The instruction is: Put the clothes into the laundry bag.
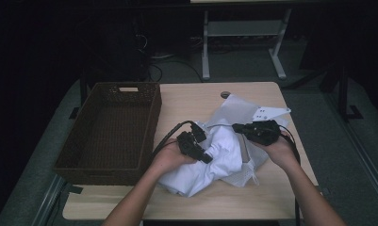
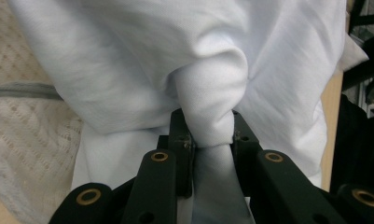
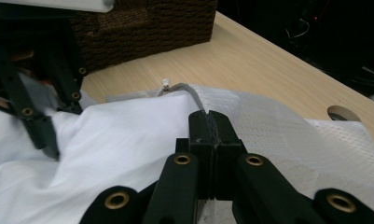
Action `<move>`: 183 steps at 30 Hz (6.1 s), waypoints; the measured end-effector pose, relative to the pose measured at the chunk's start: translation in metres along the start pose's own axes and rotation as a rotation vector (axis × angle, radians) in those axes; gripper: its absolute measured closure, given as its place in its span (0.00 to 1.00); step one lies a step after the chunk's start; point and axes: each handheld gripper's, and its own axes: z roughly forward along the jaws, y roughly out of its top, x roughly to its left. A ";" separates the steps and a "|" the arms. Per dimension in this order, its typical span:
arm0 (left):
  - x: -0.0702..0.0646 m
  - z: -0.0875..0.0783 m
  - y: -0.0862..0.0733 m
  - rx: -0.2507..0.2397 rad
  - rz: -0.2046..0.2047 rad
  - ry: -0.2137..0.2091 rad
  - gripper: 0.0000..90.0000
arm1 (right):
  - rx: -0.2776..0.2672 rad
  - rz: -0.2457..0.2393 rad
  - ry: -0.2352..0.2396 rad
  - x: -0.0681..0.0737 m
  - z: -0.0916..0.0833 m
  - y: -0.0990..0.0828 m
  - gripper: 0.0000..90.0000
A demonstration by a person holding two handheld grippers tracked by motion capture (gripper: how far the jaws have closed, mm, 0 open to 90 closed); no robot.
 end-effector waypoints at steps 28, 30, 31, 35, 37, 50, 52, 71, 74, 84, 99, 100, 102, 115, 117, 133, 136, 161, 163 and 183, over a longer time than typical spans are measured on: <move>0.028 0.002 0.016 -0.043 -0.145 0.139 0.84 | -0.014 -0.011 0.036 0.012 0.004 0.011 0.99; 0.026 0.005 0.019 -0.041 -0.132 0.148 0.84 | -0.015 -0.012 0.039 0.013 0.005 0.012 0.99; 0.025 0.006 0.020 -0.039 -0.128 0.150 0.84 | -0.015 -0.012 0.038 0.013 0.006 0.012 0.99; 0.017 0.012 0.027 -0.040 -0.093 0.142 0.84 | -0.018 -0.008 0.035 0.012 0.006 0.012 0.99; 0.013 0.015 0.030 -0.039 -0.076 0.139 0.84 | -0.019 -0.002 0.038 0.011 0.007 0.012 0.99; 0.013 0.020 0.038 -0.087 -0.082 0.181 0.84 | -0.002 0.002 0.052 0.017 0.009 0.010 0.99; 0.011 0.022 0.041 -0.099 -0.077 0.179 0.84 | -0.005 0.004 0.057 0.017 0.010 0.011 0.99; 0.011 0.044 0.045 -0.099 -0.020 0.208 0.70 | 0.026 0.028 0.023 0.010 0.014 0.004 0.99; 0.010 0.042 0.044 -0.095 0.002 0.213 0.58 | 0.030 0.027 0.022 0.010 0.015 0.003 0.99; -0.002 0.014 0.029 -0.139 0.001 0.220 0.27 | 0.037 0.039 0.018 0.007 0.016 0.000 0.99; 0.004 0.025 -0.010 -0.071 -0.027 0.218 0.14 | 0.049 0.044 0.022 0.008 0.018 -0.001 0.99; 0.005 0.027 -0.010 -0.066 -0.027 0.219 0.12 | 0.050 0.043 0.022 0.007 0.018 -0.001 0.99; 0.006 0.029 -0.012 -0.058 -0.026 0.219 0.12 | 0.051 0.041 0.023 0.007 0.018 -0.002 0.99; 0.013 0.035 -0.020 -0.031 0.009 0.186 0.65 | 0.054 0.037 0.023 0.008 0.019 -0.002 0.99; 0.013 0.033 -0.020 -0.027 0.019 0.183 0.79 | 0.056 0.039 0.024 0.008 0.019 -0.002 0.99; 0.003 0.022 0.000 -0.066 0.032 0.192 0.92 | 0.055 0.027 0.033 0.011 0.021 0.001 0.99; 0.001 0.021 0.007 -0.075 0.040 0.192 0.92 | 0.051 0.026 0.036 0.012 0.021 0.002 0.99; 0.008 0.034 0.039 -0.114 -0.015 0.257 0.91 | 0.027 0.021 0.038 0.015 0.016 0.007 0.99; 0.010 0.037 0.038 -0.093 -0.001 0.269 0.85 | 0.029 0.021 0.034 0.014 0.016 0.006 0.99; -0.005 -0.001 -0.006 -0.151 -0.029 0.249 0.20 | 0.034 0.037 0.011 0.006 0.015 0.001 0.98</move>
